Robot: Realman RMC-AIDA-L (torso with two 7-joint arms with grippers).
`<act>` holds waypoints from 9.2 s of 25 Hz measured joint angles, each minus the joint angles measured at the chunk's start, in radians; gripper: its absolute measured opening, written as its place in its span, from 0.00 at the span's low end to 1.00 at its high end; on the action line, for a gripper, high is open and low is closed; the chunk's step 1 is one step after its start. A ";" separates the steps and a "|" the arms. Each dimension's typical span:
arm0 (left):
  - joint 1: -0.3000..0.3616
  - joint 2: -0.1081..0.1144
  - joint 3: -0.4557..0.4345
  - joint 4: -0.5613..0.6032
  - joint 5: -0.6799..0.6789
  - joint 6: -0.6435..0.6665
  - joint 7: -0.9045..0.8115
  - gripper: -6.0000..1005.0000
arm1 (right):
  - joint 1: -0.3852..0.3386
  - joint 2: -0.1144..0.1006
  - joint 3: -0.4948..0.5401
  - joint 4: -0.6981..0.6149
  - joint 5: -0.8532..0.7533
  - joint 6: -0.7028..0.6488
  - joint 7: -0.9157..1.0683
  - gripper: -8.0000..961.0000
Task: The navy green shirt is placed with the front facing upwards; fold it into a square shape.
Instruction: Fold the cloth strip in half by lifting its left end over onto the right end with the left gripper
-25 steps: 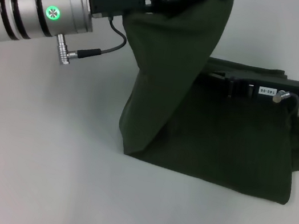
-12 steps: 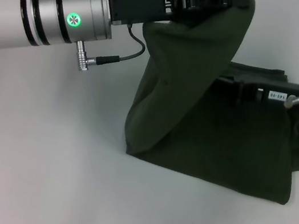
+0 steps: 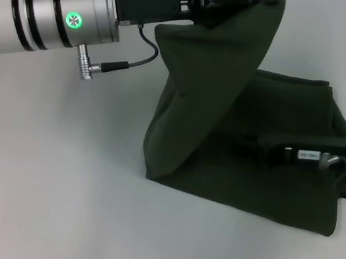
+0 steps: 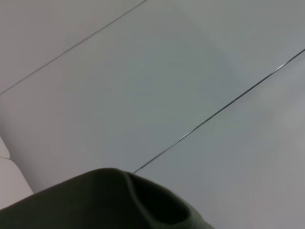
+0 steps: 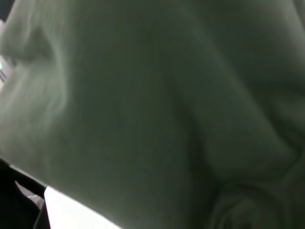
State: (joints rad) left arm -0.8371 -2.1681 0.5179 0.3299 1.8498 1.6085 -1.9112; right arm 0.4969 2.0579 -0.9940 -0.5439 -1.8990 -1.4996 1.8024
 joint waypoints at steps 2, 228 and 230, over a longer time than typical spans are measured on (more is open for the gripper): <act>0.002 0.000 -0.001 0.006 0.000 0.002 0.000 0.02 | 0.017 0.014 -0.002 0.002 -0.025 -0.001 0.005 0.05; 0.359 0.004 0.094 0.227 -0.180 0.240 0.332 0.92 | -0.153 -0.148 0.611 -0.212 -0.341 -0.418 0.409 0.44; 0.382 0.004 0.090 0.236 -0.177 0.232 0.363 0.92 | -0.151 -0.158 0.608 -0.214 -0.364 -0.422 0.462 0.49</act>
State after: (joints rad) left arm -0.4548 -2.1643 0.6077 0.5659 1.6727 1.8404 -1.5484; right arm 0.3459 1.8997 -0.3861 -0.7579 -2.2634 -1.9213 2.2648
